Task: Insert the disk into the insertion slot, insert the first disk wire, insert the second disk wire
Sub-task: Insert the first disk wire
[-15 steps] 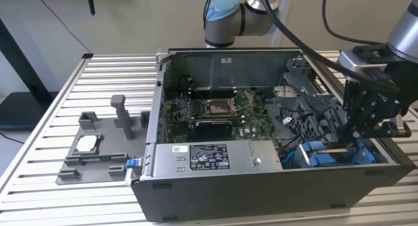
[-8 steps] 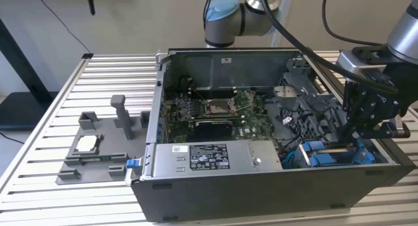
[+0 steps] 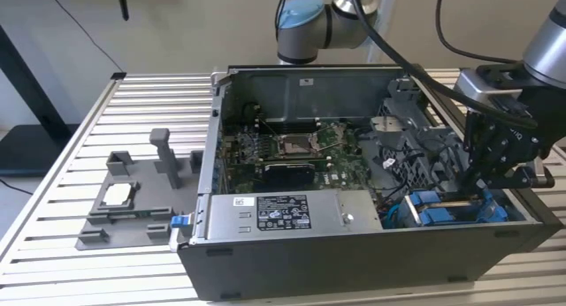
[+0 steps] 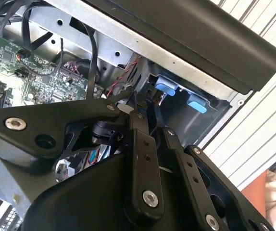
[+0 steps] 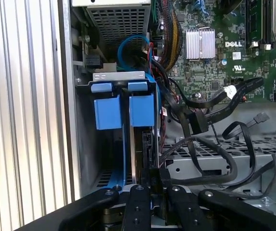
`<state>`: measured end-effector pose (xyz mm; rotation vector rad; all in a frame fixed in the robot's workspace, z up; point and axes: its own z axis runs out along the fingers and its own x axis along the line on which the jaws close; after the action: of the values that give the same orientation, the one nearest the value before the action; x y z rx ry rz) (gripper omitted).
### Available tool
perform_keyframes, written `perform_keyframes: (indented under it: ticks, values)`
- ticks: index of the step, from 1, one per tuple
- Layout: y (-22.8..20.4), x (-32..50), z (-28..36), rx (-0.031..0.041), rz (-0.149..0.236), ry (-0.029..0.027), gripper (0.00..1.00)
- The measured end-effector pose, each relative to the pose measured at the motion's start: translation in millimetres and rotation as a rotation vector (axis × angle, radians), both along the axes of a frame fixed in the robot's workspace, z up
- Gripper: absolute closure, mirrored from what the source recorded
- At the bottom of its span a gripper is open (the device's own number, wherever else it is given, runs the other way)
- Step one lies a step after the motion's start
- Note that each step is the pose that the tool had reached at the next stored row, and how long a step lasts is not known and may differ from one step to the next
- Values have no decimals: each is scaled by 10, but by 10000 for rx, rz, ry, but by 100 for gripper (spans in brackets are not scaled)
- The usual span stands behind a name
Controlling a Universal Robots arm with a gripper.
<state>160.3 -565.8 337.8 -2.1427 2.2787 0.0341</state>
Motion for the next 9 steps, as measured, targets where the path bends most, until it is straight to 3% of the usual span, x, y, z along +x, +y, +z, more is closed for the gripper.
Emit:
perform_keyframes:
  ticks: [9]
  values:
    - [-1,-1,-43,-4,-1,-1,81]
